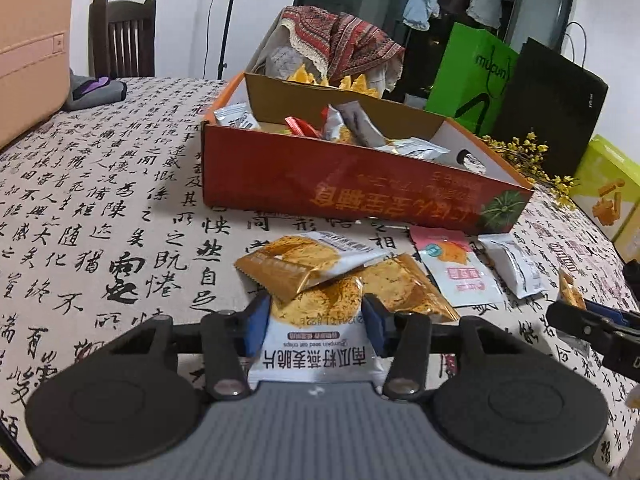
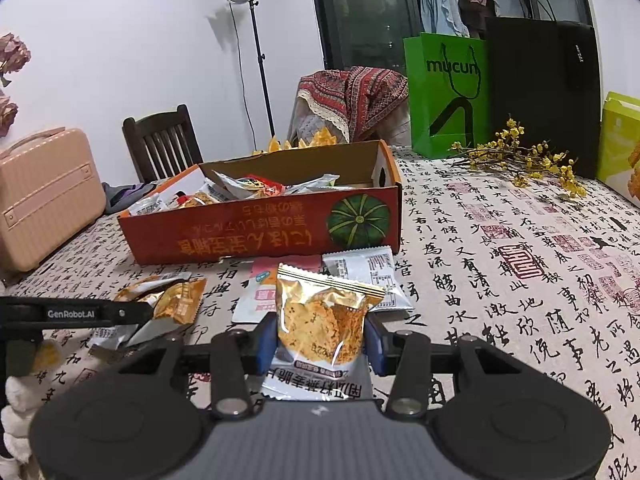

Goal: Organize snacks
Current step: 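Grasp a pumpkin-seed oat crisp packet with the left tool, then lower both held packets into the box and open both tools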

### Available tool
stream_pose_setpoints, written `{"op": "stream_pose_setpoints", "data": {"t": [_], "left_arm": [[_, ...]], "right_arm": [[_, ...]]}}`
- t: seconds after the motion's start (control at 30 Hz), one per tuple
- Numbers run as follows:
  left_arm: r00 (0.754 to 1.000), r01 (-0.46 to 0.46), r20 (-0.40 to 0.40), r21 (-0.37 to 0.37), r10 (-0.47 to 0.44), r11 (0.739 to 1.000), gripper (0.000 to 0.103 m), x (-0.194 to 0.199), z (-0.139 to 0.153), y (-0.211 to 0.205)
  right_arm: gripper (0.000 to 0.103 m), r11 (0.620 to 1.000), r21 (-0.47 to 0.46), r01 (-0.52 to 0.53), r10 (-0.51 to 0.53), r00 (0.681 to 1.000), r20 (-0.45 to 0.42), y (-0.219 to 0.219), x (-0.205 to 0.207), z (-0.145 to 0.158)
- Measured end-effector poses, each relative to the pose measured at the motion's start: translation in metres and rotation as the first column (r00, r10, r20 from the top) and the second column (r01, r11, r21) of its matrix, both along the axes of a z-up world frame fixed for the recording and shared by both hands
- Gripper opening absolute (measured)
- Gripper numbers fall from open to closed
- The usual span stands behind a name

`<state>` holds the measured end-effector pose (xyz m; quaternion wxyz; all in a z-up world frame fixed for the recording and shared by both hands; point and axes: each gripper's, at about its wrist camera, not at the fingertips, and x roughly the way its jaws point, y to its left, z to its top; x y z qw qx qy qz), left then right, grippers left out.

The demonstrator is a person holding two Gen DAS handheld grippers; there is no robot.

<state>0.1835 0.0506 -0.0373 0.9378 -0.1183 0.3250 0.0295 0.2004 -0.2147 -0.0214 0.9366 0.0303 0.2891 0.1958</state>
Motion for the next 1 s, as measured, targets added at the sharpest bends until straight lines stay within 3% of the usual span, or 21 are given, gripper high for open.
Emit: {"op": "stream_pose_setpoints", "data": {"t": [0.33,0.6,0.73,1.0], "left_arm": [[0.998,0.015,0.063,0.017,-0.016,1.0,0.046,-0.018,0.014,-0.003],[0.977,0.034,0.208,0.04,-0.042,0.999,0.046,-0.034,0.056,-0.011],[0.963,0.012,0.266,0.069,-0.03,0.998,0.046,-0.029,0.072,-0.017],[0.952,-0.01,0.307,0.096,-0.02,0.995,0.046,0.003,0.092,-0.023]], "right_arm": [[0.044,1.0,0.0,-0.006,0.006,1.0,0.011,0.001,-0.004,0.004],[0.044,1.0,-0.003,-0.016,0.016,0.999,0.052,0.006,-0.006,0.017],[0.044,1.0,0.001,-0.023,0.023,0.997,0.079,0.009,-0.004,0.027],[0.044,1.0,0.011,-0.023,0.021,0.988,0.155,0.023,0.012,0.052]]}}
